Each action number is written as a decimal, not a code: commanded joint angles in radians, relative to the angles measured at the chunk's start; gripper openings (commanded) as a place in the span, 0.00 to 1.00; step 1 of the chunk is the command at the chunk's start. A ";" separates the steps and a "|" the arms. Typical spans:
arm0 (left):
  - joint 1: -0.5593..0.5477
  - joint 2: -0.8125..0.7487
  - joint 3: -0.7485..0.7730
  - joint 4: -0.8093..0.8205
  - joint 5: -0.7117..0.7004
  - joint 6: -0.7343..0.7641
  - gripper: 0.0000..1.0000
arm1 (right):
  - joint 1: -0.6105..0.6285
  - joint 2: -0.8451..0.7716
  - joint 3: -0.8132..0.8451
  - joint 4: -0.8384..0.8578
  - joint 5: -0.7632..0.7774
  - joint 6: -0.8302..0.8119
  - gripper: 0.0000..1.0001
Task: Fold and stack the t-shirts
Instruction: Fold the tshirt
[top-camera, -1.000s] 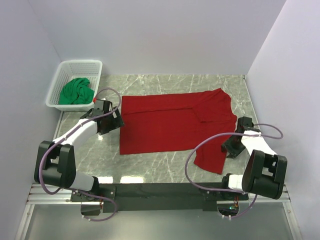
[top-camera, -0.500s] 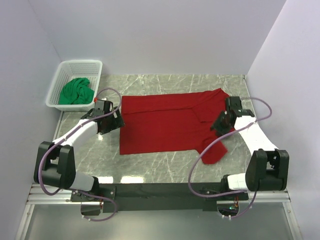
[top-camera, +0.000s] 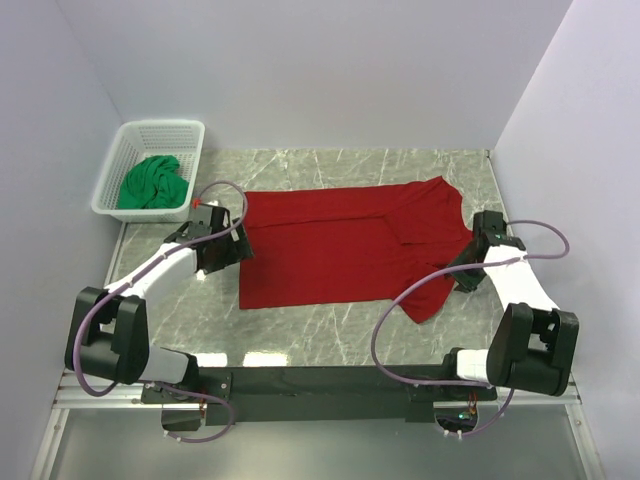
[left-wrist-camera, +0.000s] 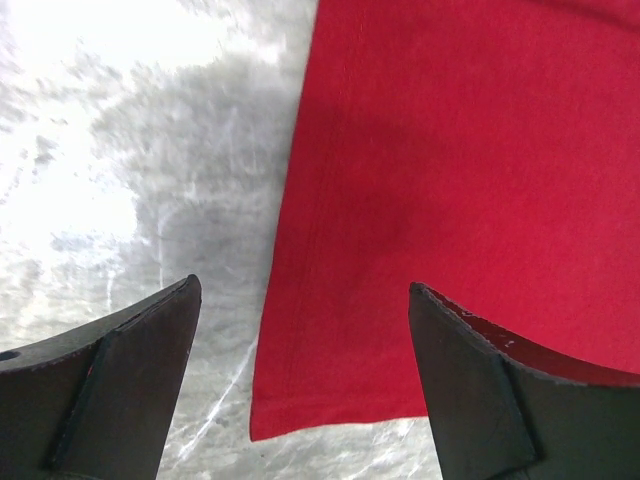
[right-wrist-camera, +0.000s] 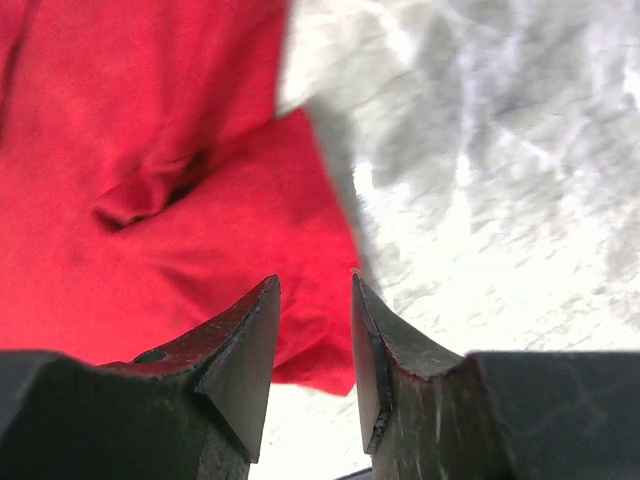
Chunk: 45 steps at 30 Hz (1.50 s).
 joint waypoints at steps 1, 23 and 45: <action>-0.019 -0.030 -0.026 -0.013 0.019 -0.006 0.90 | -0.031 -0.028 -0.043 0.072 -0.021 -0.027 0.42; -0.026 -0.004 -0.017 -0.006 0.005 0.010 0.89 | -0.131 -0.024 -0.106 0.072 -0.030 0.033 0.00; -0.028 -0.010 -0.012 -0.037 0.010 0.030 0.90 | -0.133 -0.597 -0.158 -0.386 -0.051 0.209 0.46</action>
